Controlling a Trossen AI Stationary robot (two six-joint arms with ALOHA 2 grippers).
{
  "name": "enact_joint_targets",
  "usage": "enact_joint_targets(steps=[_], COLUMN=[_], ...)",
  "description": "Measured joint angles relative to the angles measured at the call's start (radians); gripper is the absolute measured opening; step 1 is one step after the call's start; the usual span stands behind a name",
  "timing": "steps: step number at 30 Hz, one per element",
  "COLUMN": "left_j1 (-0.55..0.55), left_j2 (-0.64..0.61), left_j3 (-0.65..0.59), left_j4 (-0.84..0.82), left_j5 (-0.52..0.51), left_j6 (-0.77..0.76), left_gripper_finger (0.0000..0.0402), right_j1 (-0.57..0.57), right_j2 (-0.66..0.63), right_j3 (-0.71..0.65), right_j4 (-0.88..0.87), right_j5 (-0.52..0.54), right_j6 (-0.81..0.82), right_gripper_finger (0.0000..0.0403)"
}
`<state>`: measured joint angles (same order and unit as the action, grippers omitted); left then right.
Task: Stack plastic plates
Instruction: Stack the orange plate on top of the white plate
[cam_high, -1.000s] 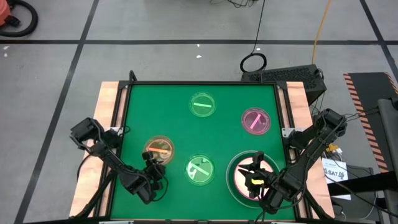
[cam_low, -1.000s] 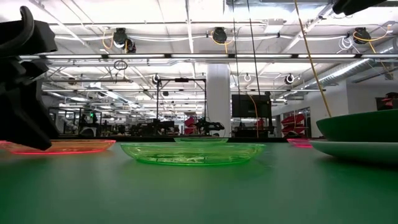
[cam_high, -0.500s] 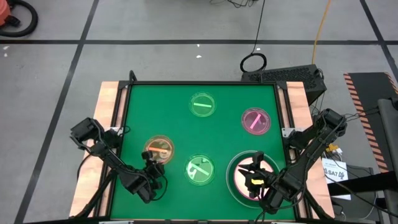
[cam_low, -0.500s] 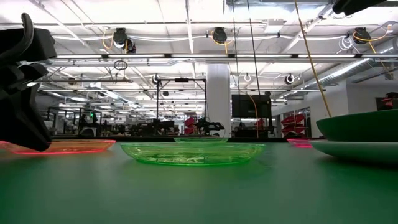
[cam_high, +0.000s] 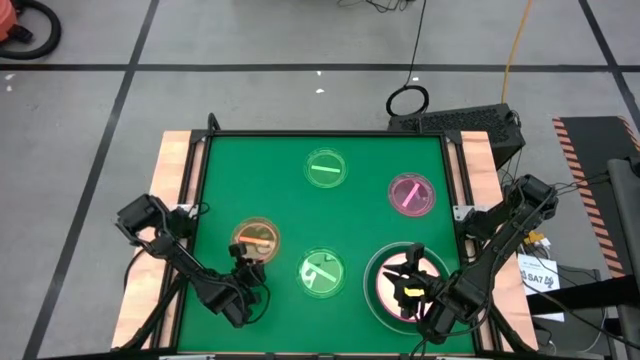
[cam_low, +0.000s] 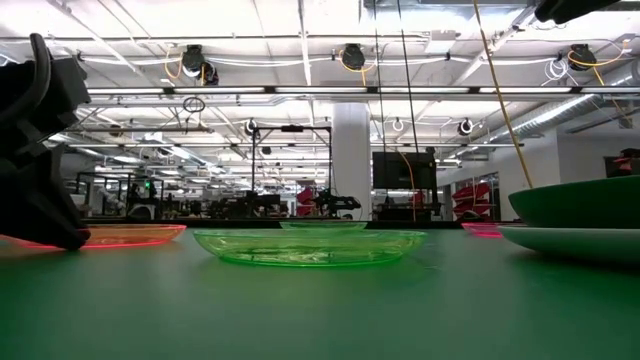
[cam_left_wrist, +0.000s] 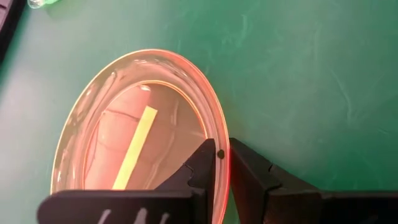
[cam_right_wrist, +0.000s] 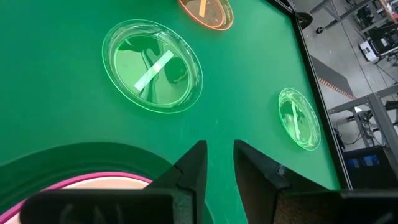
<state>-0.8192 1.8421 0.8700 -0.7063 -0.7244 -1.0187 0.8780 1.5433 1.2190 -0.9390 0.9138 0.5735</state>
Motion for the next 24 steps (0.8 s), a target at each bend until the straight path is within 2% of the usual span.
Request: enact_joint_targets(steps=[8, 14, 24], left_j1=[0.001, 0.001, 0.002], left_j2=[0.003, 0.004, 0.006], left_j3=[0.005, 0.005, 0.034], left_j4=[-0.002, 0.000, -0.036], left_j5=[-0.014, -0.021, -0.074], left_j6=[0.030, 0.030, 0.105], left_gripper_finger=[0.0050, 0.0008, 0.0005], right_j1=[0.000, 0.000, -0.001], right_j2=[0.000, 0.000, 0.000], right_j3=[0.000, 0.000, 0.000], right_j4=[0.000, 0.009, 0.030], right_j5=[0.000, 0.000, 0.000], right_j6=[0.000, 0.001, -0.001], right_gripper_finger=[0.0075, 0.0075, 0.0075])
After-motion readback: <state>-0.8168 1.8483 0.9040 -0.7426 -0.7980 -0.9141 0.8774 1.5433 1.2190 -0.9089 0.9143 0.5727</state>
